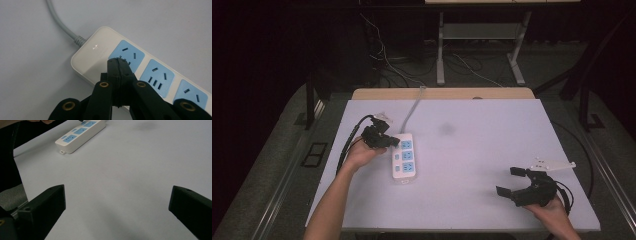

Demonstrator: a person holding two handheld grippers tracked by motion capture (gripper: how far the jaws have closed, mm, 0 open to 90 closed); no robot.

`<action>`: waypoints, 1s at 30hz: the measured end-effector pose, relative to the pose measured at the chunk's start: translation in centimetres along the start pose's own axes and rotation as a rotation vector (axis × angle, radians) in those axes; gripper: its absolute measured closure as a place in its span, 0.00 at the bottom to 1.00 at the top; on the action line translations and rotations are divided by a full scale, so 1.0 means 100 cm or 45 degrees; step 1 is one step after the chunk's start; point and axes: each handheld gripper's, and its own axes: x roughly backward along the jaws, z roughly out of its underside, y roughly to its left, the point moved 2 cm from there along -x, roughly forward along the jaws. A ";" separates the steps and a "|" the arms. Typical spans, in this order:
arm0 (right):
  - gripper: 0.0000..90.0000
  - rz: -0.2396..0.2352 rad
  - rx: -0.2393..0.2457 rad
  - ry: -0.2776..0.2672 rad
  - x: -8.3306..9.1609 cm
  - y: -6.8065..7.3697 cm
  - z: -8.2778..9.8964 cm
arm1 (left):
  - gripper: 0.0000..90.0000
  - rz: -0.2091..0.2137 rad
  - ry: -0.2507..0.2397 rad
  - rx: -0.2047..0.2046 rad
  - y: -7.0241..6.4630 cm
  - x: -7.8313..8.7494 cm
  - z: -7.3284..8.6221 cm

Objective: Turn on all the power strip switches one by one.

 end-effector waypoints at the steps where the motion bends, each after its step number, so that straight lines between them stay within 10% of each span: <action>1: 0.01 0.000 0.000 0.000 0.000 0.000 0.000 | 0.99 0.002 0.004 -0.004 0.000 -0.001 0.000; 30: 0.01 -0.003 0.002 -0.005 0.002 -0.001 0.000 | 1.00 0.024 -0.038 0.017 0.002 -0.003 0.006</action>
